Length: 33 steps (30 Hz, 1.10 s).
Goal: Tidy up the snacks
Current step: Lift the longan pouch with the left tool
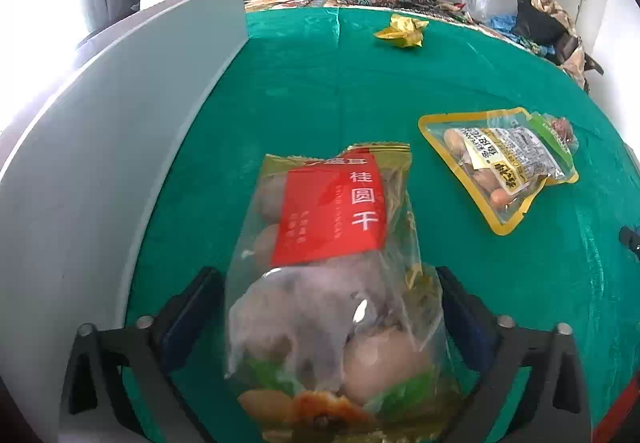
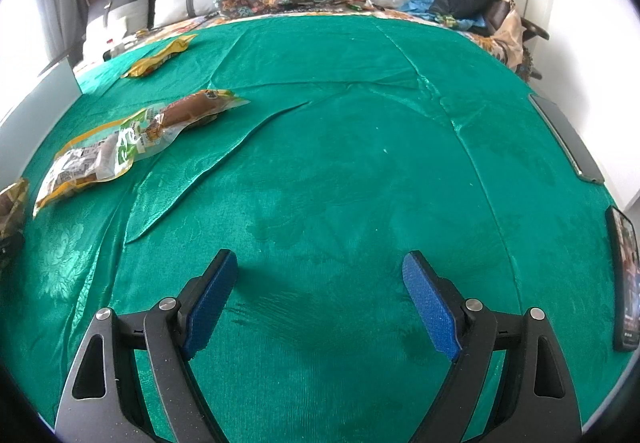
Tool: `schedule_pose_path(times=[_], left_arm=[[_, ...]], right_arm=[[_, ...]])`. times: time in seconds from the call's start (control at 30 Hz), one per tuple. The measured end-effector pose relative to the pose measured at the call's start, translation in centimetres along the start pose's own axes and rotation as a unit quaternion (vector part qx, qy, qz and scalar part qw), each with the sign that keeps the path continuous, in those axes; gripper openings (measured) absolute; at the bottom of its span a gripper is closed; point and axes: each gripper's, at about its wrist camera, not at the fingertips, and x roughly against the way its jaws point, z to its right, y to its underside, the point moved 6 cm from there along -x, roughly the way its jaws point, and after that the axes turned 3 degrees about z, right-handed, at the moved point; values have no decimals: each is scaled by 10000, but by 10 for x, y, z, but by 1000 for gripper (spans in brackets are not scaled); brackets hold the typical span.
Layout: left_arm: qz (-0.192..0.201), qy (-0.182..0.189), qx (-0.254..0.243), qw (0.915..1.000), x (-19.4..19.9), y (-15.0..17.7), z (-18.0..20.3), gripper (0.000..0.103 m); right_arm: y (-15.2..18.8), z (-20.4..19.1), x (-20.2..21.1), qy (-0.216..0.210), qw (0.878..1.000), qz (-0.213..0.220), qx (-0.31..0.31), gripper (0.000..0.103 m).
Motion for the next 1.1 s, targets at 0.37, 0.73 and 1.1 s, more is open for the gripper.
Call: schedule_pose_path(times=[0.37,0.73,1.1], left_arm=[[57,0,5,10000,1,2,3,103],[57,1,2,10000,1,2,2,103],[58,1,3,10000,1,2,2,103]], right_arm=[[0,1,0,1,10000,0,-1,87],[0,0,0,4,10000,1,-5,87],[0,0,0,10,10000,0,-3,87]])
